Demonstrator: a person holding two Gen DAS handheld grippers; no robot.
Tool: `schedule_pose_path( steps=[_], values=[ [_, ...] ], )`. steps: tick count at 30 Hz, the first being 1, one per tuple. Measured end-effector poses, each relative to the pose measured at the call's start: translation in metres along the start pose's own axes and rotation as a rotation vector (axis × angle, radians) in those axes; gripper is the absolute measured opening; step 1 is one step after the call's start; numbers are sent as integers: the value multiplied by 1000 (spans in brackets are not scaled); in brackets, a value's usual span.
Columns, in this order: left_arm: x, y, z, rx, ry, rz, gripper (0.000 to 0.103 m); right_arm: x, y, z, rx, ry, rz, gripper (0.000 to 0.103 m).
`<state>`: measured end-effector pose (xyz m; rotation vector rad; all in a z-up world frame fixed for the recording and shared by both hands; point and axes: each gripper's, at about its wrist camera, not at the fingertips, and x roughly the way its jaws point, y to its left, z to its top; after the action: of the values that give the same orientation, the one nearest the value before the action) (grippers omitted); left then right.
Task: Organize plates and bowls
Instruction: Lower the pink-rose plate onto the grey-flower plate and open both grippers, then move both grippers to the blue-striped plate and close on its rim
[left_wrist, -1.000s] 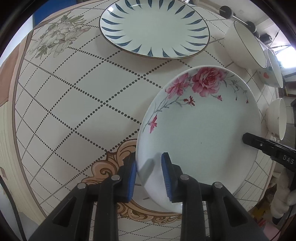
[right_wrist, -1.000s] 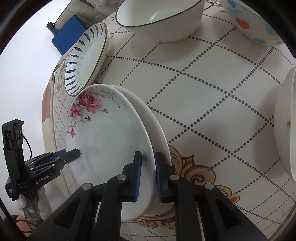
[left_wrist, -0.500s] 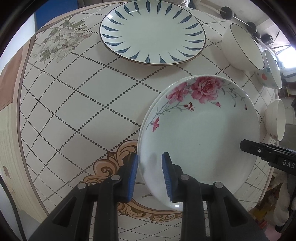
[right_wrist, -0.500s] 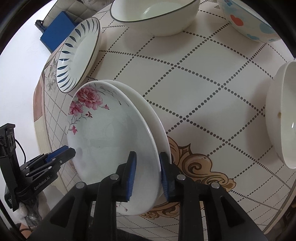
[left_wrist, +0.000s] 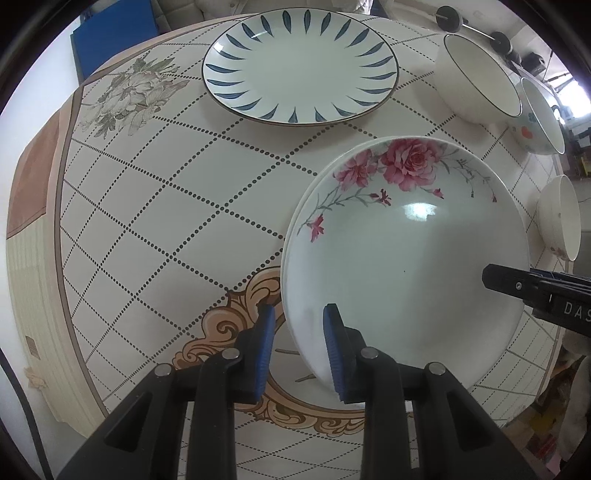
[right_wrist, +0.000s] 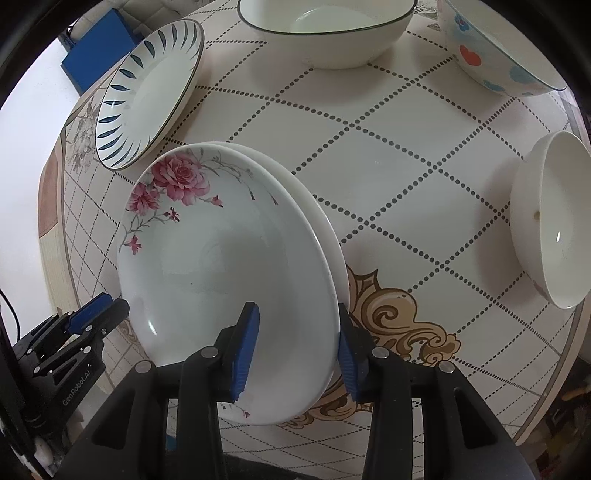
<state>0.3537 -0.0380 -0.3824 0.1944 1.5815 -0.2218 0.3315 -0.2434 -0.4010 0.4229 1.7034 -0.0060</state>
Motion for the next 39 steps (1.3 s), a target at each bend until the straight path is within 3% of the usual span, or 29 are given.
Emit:
schedule_pose_path(
  steps=[2, 6, 12, 19, 21, 24, 26, 27, 28, 39],
  values=[
    [-3, -1, -3, -4, -2, -9, 25, 0, -1, 0, 22, 0, 8, 45],
    [-9, -4, -6, -8, -3, -28, 25, 7, -15, 2, 76, 51, 118, 56],
    [-15, -12, -10, -2, 2, -44, 25, 9, -32, 0, 106, 93, 218, 56],
    [-20, -20, -13, 1, -11, -47, 25, -1, -44, -3, 118, 91, 244, 59],
    [-23, -21, -13, -3, -20, -44, 25, -10, -42, -5, 88, 62, 210, 59],
    [-33, -21, -17, -7, -55, -23, 25, -26, -21, -15, 6, -22, 68, 61],
    [-41, -20, -20, -10, -85, -25, 31, -36, -7, -22, -46, -78, -20, 77],
    [-45, -20, -22, -12, -106, -21, 34, -41, 0, -25, -69, -101, -58, 93],
    [-49, -19, -23, -12, -119, -7, 35, -45, 7, -31, -95, -126, -83, 97],
    [-95, -9, -42, -66, -221, 31, 41, -96, 36, -80, -113, -316, -175, 97]
  ],
)
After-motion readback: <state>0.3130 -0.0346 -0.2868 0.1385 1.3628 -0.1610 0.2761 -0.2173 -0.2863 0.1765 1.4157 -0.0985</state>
